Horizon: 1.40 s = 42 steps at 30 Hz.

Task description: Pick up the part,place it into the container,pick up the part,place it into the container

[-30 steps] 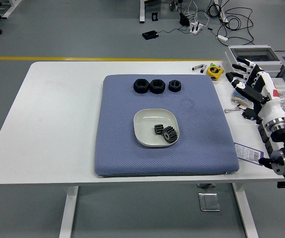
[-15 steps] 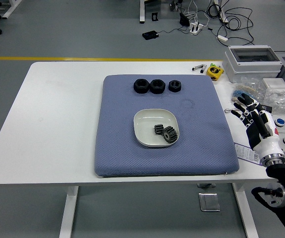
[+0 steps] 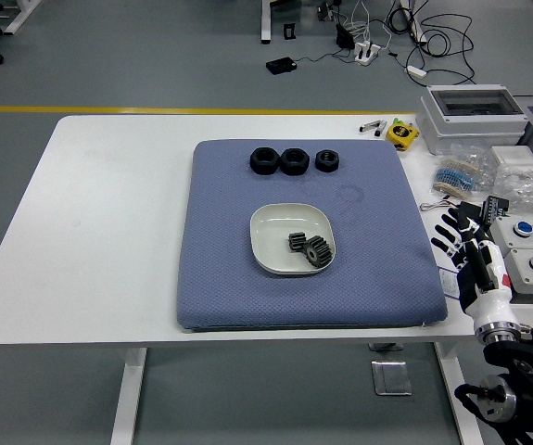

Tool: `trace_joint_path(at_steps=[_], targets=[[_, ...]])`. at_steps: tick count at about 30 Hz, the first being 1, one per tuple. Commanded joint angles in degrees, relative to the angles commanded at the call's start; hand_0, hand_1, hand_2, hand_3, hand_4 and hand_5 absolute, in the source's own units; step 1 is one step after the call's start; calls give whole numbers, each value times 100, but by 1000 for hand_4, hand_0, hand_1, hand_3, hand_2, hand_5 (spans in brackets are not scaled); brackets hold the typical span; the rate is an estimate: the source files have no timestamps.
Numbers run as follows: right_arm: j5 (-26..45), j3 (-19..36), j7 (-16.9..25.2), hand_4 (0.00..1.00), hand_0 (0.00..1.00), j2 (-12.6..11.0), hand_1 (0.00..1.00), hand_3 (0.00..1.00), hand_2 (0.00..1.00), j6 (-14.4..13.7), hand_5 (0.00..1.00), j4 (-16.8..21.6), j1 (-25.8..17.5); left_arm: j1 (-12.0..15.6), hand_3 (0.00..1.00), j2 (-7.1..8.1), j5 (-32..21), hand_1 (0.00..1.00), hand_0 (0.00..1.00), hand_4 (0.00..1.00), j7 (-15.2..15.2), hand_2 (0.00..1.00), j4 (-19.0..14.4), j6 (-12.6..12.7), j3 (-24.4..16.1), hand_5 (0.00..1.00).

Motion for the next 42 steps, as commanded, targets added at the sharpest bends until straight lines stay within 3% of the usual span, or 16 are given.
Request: trace_joint_path(at_steps=[18,19,24,25,30,31,42], targets=[[10,-16,-9,986,740,-11,744,739,778,152,735,77,-38,14,617,-14,-105,567,522,603,-43,703,4,-29,114,601],[-9,-17,-17,993,744,-11,744,758,778,161,782,77,-38,13,617,-15,-93,568,525,603,-40,703,5,-27,104,603],[-11,-23,-10,993,744,-6,744,758,778,213,782,79,-42,18,617,-11,-68,568,525,603,-33,703,9,-30,93,603],[-14,-25,-11,998,750,-5,745,791,782,225,880,82,-40,19,617,-10,-60,568,524,603,-30,701,10,-31,88,604],[-80,-51,-91,998,750,-11,745,791,782,337,880,138,-39,15,617,-11,2,568,524,603,-11,701,12,-28,34,604],[-90,-57,-105,998,750,-12,746,794,784,353,925,141,-40,14,617,-12,9,567,525,603,-9,703,12,-27,30,602],[-30,-78,-232,998,747,-29,746,792,784,450,902,258,-57,-4,617,-5,-25,568,525,603,-15,703,1,-23,59,602]])
